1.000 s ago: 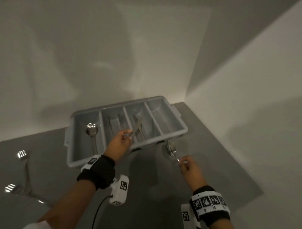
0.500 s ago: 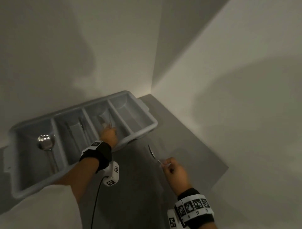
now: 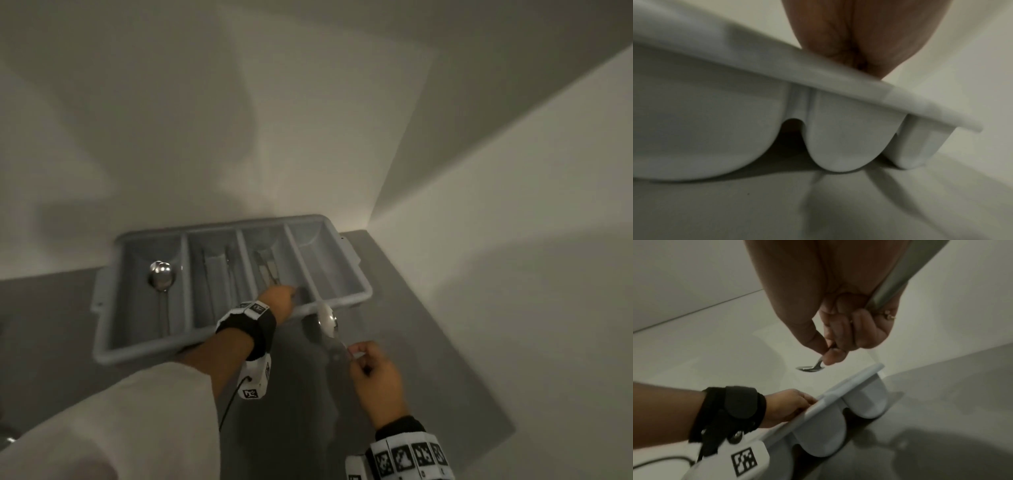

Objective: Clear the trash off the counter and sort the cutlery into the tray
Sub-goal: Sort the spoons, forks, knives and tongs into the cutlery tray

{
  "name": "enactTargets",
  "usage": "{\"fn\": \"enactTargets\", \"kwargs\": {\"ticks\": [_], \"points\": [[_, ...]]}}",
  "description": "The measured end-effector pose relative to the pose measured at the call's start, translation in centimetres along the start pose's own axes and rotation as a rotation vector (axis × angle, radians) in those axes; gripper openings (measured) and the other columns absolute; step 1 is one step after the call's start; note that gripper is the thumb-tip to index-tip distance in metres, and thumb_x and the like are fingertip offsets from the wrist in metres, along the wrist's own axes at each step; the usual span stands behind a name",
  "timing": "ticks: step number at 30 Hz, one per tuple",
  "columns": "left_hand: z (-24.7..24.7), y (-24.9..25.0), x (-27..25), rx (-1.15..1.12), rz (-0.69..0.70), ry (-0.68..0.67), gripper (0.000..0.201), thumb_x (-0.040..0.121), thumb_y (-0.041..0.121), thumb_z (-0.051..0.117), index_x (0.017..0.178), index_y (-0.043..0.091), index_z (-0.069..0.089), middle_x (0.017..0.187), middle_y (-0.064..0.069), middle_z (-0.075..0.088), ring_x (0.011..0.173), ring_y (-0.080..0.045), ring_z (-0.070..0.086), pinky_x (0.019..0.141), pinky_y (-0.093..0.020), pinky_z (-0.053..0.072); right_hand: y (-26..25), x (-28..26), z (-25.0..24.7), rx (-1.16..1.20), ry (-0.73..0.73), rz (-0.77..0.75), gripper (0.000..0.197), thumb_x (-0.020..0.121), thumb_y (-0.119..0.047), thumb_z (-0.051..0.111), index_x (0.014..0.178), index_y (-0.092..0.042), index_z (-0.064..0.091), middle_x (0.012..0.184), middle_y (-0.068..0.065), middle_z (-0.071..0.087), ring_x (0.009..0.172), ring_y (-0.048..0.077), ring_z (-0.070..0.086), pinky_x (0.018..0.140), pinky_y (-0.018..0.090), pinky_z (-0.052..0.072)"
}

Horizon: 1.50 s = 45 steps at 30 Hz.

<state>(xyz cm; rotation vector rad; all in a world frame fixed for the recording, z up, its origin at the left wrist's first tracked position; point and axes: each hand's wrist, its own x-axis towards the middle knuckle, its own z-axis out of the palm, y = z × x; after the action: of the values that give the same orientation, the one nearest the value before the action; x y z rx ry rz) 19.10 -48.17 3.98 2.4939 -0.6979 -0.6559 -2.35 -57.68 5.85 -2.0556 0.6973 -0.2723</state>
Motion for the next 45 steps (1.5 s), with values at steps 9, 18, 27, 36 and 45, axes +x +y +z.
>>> {"fn": "enactTargets", "kwargs": {"ticks": [9,18,27,36,45], "points": [[-2.6,-10.5,-14.0,-0.457,-0.008,0.432,0.022,0.086,0.022,0.05,0.09,0.033,0.069,0.089,0.017,0.067,0.092,-0.008,0.064,0.092,-0.031,0.049,-10.5,4.5,8.5,0.117,-0.208,-0.211,0.019,0.09,0.001,0.048,0.103,-0.006,0.059,0.093,0.002,0.057,0.089,0.015,0.052,0.081,0.022,0.039],[-3.0,-19.3,-26.2,-0.445,-0.351,0.694,0.032,0.085,0.0,0.048,0.092,0.025,0.067,0.064,0.05,0.055,0.062,0.019,0.055,0.064,0.001,0.039,-17.1,7.7,24.8,-0.09,-0.593,-0.227,0.034,0.089,0.005,0.043,0.12,0.001,0.057,0.128,0.02,0.057,0.118,0.033,0.052,0.099,0.031,0.039],[-1.4,-22.1,-35.2,-0.466,-0.546,0.815,0.046,0.084,-0.004,0.045,0.082,0.038,0.063,0.07,0.047,0.057,0.067,0.012,0.057,0.066,0.0,0.042,-18.0,7.4,30.5,-0.479,-0.738,-0.155,0.036,0.094,-0.012,0.042,0.127,0.0,0.05,0.135,0.017,0.05,0.125,0.028,0.047,0.1,0.03,0.038],[-1.3,-27.1,-43.4,-0.477,-0.712,0.919,0.031,0.087,0.001,0.05,0.088,0.028,0.065,0.109,-0.002,0.052,0.094,-0.017,0.055,0.086,-0.022,0.039,-19.5,4.1,31.7,-0.278,-0.447,-0.487,0.035,0.08,-0.007,0.054,0.115,-0.008,0.059,0.131,0.022,0.049,0.116,0.04,0.049,0.101,0.046,0.041],[-3.9,-43.5,-49.2,-0.364,-1.079,0.862,0.036,0.082,0.006,0.06,0.118,0.0,0.057,0.129,-0.027,0.046,0.115,-0.042,0.049,0.106,-0.044,0.037,-22.2,-5.1,36.4,-0.418,-0.46,-0.699,0.028,0.082,-0.015,0.06,0.111,-0.013,0.059,0.133,0.012,0.045,0.122,0.031,0.04,0.104,0.04,0.033]]}}
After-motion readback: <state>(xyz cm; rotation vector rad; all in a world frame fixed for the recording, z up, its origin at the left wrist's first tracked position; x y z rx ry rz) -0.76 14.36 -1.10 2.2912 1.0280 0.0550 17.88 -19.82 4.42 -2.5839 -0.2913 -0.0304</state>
